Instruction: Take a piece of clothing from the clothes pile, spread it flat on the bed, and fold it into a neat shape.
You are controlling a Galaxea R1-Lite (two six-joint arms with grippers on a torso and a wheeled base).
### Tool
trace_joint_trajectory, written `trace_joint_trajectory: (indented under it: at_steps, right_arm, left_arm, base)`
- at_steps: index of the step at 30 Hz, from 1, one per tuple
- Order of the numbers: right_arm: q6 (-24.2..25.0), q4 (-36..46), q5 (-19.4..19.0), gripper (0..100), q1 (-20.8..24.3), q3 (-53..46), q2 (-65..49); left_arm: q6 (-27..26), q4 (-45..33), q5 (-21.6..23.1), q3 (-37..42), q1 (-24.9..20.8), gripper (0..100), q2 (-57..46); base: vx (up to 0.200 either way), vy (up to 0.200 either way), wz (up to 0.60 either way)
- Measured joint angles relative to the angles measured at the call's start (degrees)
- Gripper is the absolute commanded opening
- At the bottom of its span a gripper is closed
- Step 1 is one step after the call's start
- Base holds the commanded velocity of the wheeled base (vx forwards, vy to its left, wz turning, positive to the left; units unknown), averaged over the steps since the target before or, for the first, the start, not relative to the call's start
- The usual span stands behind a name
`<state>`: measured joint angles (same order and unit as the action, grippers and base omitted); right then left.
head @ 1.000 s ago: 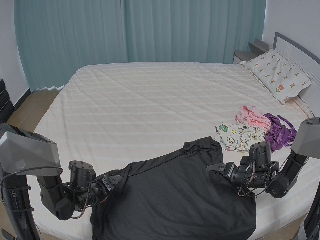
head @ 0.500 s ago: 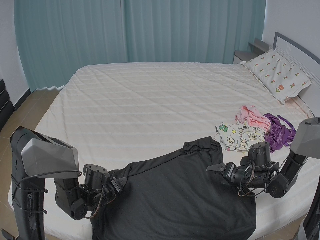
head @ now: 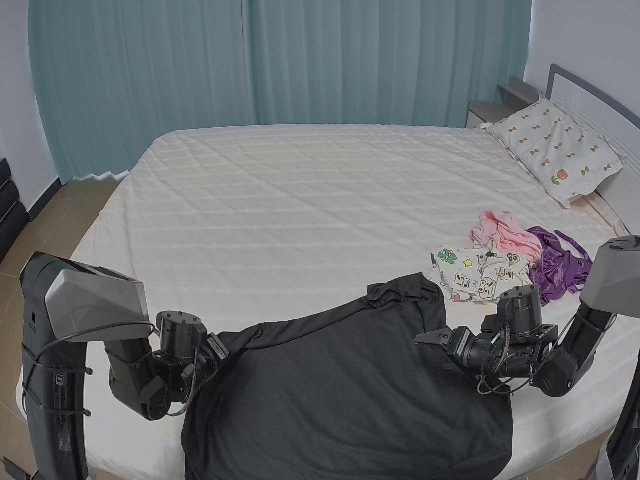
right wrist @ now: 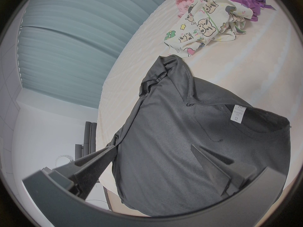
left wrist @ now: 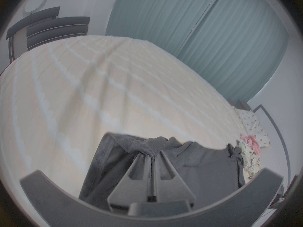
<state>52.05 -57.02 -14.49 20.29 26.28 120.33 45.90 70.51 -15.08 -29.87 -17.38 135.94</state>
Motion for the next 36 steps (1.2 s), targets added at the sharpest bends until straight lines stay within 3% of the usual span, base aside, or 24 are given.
trace_joint_trajectory:
  at_steps: [16,17,25,31,36]
  right_arm:
    - [-0.11,-0.02,0.18,100,0.00,-0.96,0.12]
    - [-0.11,0.00,0.16,100,0.02,-1.04,0.17]
    - [-0.11,-0.02,0.11,100,0.27,-1.15,0.30]
    - [-0.09,-0.10,0.02,100,0.27,-0.88,0.63]
    - [-0.07,-0.84,-0.04,100,0.38,-0.84,0.94]
  left_arm:
    - [-2.38,-11.06,3.15,-17.18,8.84,0,1.41]
    - [-2.22,-11.51,3.67,-17.85,9.03,100,1.83]
    - [1.80,-11.91,5.53,-21.57,10.95,100,3.78]
    - [8.37,-11.45,7.03,-24.13,13.69,100,3.95]
    - [9.14,-11.69,8.57,-23.82,14.49,100,3.40]
  base:
    - [0.000,0.000,0.00]
    - [0.000,0.000,0.00]
    - [0.000,0.000,0.00]
    - [0.000,0.000,0.00]
    - [0.000,0.000,0.00]
